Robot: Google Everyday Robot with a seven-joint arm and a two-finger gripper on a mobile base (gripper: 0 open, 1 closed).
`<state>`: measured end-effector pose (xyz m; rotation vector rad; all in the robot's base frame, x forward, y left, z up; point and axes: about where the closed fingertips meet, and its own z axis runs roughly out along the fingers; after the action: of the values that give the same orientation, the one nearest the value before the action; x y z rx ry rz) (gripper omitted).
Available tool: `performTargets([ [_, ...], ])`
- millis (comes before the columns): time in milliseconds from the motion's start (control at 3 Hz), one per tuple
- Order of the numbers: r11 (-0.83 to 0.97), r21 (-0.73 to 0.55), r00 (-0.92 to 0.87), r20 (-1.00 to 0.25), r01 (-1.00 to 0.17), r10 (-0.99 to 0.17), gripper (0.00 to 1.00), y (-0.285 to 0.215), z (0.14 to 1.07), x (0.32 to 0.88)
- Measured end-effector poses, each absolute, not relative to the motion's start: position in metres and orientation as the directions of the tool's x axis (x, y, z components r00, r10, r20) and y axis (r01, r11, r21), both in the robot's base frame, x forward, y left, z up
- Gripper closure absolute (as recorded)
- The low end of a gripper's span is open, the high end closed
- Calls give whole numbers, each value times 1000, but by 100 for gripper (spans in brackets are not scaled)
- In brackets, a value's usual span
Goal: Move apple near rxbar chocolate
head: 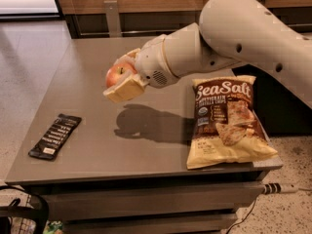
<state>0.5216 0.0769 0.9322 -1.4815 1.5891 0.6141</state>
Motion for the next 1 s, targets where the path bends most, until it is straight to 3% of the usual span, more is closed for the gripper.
performTargets([
  [1000,76,-154,85,-821,-985,-564,100,119,847,482],
])
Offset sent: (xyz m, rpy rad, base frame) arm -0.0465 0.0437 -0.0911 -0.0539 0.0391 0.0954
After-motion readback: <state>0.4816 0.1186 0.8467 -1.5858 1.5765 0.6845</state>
